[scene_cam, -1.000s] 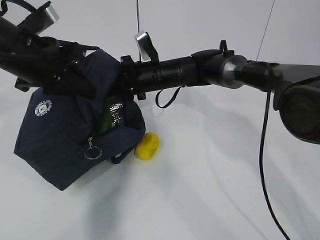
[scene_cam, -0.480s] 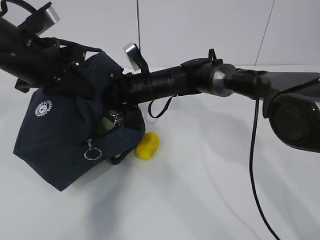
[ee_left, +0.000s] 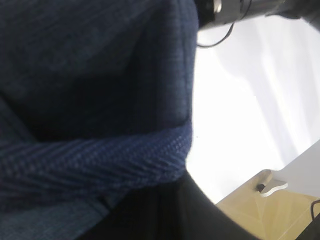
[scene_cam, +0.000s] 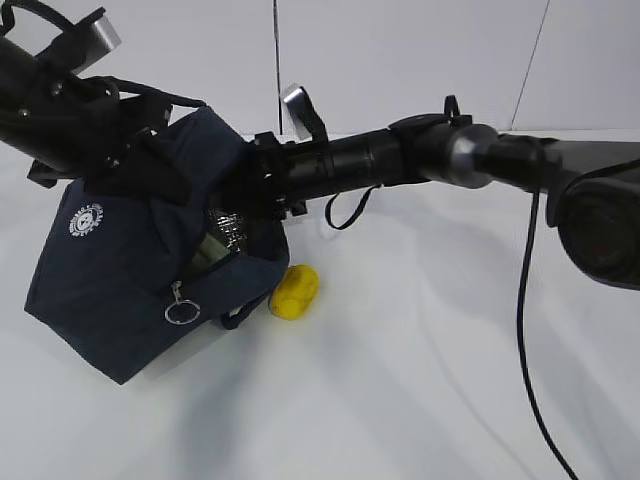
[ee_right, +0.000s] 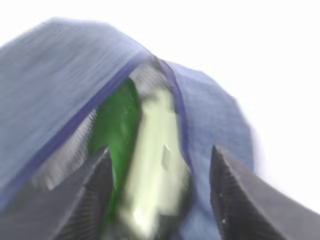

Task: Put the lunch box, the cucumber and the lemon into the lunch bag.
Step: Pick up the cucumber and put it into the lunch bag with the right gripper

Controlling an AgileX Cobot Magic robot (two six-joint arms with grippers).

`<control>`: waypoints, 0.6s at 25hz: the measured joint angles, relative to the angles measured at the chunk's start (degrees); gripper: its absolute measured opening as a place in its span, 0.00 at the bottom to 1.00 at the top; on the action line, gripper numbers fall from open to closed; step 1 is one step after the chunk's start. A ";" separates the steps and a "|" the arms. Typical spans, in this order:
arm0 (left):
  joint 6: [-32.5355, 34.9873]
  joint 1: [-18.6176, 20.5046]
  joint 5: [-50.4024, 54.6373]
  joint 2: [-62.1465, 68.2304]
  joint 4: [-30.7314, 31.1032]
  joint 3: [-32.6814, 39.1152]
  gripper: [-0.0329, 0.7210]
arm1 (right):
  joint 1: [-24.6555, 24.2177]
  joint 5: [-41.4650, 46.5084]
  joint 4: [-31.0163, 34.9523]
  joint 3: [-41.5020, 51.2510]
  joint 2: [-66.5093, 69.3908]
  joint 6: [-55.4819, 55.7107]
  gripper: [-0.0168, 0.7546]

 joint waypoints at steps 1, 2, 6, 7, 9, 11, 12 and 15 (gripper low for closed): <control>0.00 0.00 0.00 0.00 0.13 0.00 0.03 | -0.78 0.00 -1.21 0.00 -0.11 0.42 0.62; 0.00 0.00 0.11 0.00 0.35 0.00 0.03 | -1.60 0.00 -2.85 0.00 -0.60 0.67 0.62; 0.00 0.00 0.68 0.00 2.05 0.00 0.03 | -3.64 0.00 -10.90 -0.85 -3.71 2.87 0.62; 0.00 0.00 0.97 0.00 2.46 0.00 0.03 | -3.68 0.11 -13.36 -1.09 -4.74 3.62 0.62; 0.00 0.00 1.21 0.00 3.28 0.00 0.03 | -3.68 0.51 -20.26 -1.51 -7.50 6.22 0.62; 0.00 0.00 1.31 0.00 4.13 0.00 0.03 | -3.57 1.01 -25.41 -1.65 -9.71 8.93 0.61; 0.00 0.00 1.31 0.00 4.70 0.00 0.03 | -3.57 1.23 -28.52 -1.65 -10.69 10.24 0.61; 0.00 0.00 1.44 0.00 6.24 0.00 0.03 | -3.34 1.69 -35.25 -1.65 -12.66 13.34 0.57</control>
